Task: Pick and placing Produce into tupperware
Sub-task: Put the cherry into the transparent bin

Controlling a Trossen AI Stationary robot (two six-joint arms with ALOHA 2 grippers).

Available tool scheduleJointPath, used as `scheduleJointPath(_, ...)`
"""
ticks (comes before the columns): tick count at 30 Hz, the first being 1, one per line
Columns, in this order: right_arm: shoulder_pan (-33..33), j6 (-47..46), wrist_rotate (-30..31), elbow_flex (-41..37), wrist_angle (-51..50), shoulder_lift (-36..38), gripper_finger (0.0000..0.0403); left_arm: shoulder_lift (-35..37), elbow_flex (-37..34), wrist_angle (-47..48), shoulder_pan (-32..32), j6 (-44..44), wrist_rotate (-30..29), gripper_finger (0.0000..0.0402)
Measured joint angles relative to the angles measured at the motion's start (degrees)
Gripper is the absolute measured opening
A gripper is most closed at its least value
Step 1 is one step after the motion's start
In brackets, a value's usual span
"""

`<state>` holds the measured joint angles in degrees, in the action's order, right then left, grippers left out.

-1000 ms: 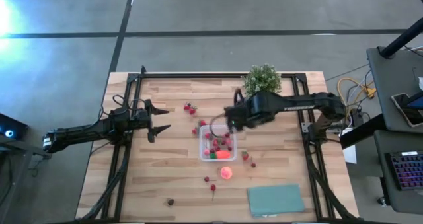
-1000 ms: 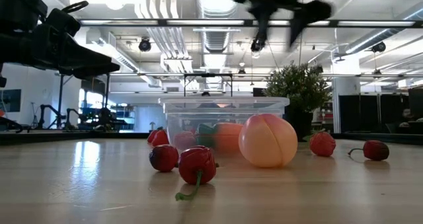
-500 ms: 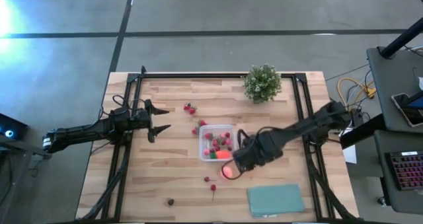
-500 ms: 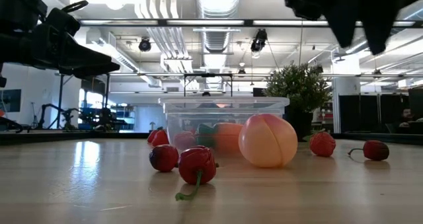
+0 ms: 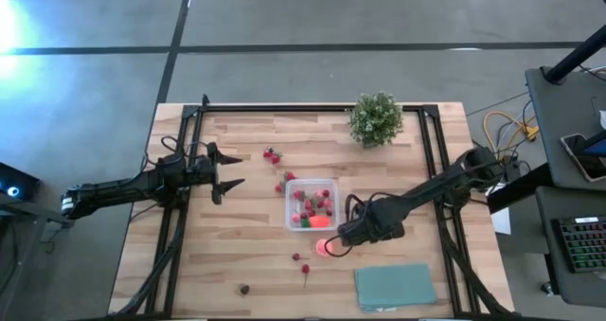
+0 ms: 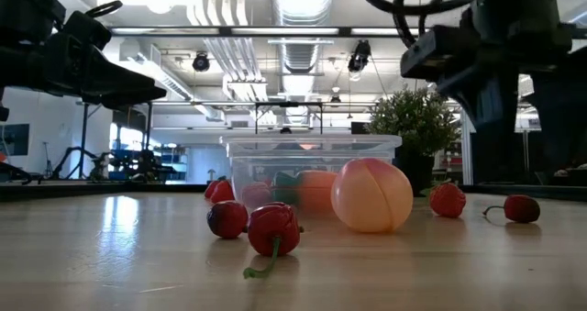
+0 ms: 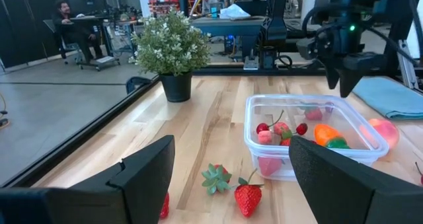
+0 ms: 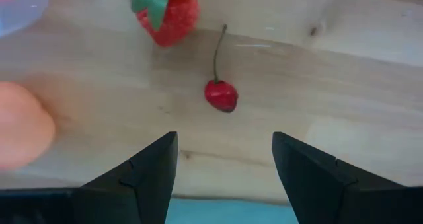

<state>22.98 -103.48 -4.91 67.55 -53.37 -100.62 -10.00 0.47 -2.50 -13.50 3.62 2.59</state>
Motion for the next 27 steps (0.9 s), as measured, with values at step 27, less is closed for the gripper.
scheduleJointPath(27,-3.19,15.20,-0.05,-8.89,12.13,-0.04,0.0180,0.00,0.00,0.02,0.02,0.00,0.00,0.0283)
